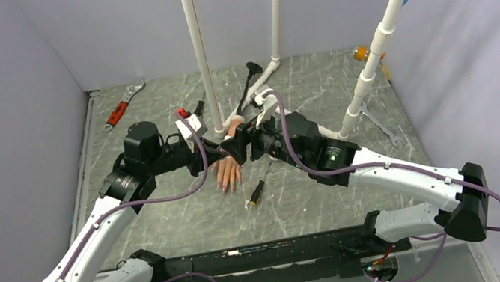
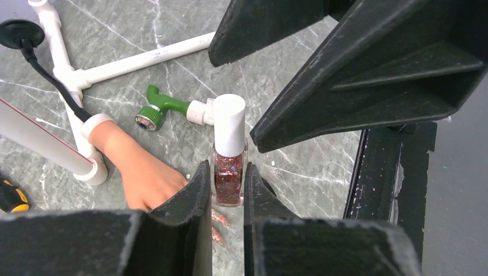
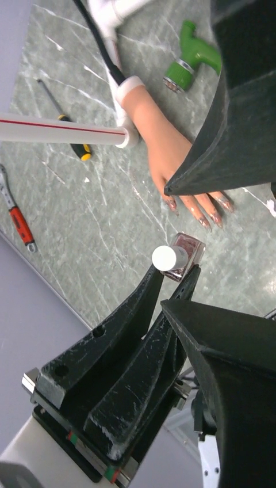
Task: Paint the nails
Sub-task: Unscrew the nail polish bottle.
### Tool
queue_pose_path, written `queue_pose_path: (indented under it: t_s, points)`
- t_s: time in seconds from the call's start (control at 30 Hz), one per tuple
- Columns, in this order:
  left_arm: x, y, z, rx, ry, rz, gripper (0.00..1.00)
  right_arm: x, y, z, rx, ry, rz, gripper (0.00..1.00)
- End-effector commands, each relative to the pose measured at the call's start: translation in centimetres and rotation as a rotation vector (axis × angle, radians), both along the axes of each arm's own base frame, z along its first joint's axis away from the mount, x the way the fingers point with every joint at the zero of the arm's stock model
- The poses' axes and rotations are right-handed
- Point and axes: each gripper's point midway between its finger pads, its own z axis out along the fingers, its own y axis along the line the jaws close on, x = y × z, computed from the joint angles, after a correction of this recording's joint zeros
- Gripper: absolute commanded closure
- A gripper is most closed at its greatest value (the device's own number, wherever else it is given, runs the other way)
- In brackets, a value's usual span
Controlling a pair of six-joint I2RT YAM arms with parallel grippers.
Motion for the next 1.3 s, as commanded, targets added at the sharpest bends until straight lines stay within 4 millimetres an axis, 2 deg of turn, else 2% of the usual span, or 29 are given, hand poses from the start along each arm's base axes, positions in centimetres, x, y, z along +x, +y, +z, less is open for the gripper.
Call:
queue_pose_path:
  t_s: [0.0,0.07,0.43,0.7,0.87,0.9,0.97,1.03,1.27]
  points:
    - [0.7,-0.1,2.3,-0.039,-0.061,0.023,1.00,0.8,-0.2,1.8,0.054,0.021,-0.065,0.41]
    - [0.8,-0.1,2.3,-0.039,-0.061,0.025,1.00,0.8,0.0,1.9,0.053,0.030,-0.064,0.49]
    - [0.9,-0.1,2.2,-0.034,-0.058,0.032,1.00,0.8,1.4,1.7,0.045,0.057,-0.027,0.52]
    - [1.1,0.0,2.1,-0.029,-0.053,0.037,1.00,0.7,2.0,0.9,0.033,0.084,-0.011,0.68]
    - [1.1,0.0,2.0,-0.027,-0.054,0.038,1.00,0.5,2.1,0.5,0.027,0.088,0.001,0.73]
    - [1.1,0.0,2.0,-0.027,-0.055,0.037,1.00,0.4,2.2,0.4,0.022,0.088,0.007,0.77]
    - [1.0,-0.1,2.0,-0.027,-0.054,0.034,1.00,0.2,2.1,0.2,0.010,0.080,0.018,0.93]
    - [0.9,-0.1,2.0,-0.031,-0.056,0.025,1.00,-0.1,1.9,0.0,0.002,0.068,0.038,1.00]
    - [-0.3,-0.4,2.6,-0.053,-0.077,-0.040,1.00,-1.5,1.5,0.0,0.004,0.036,0.107,1.00]
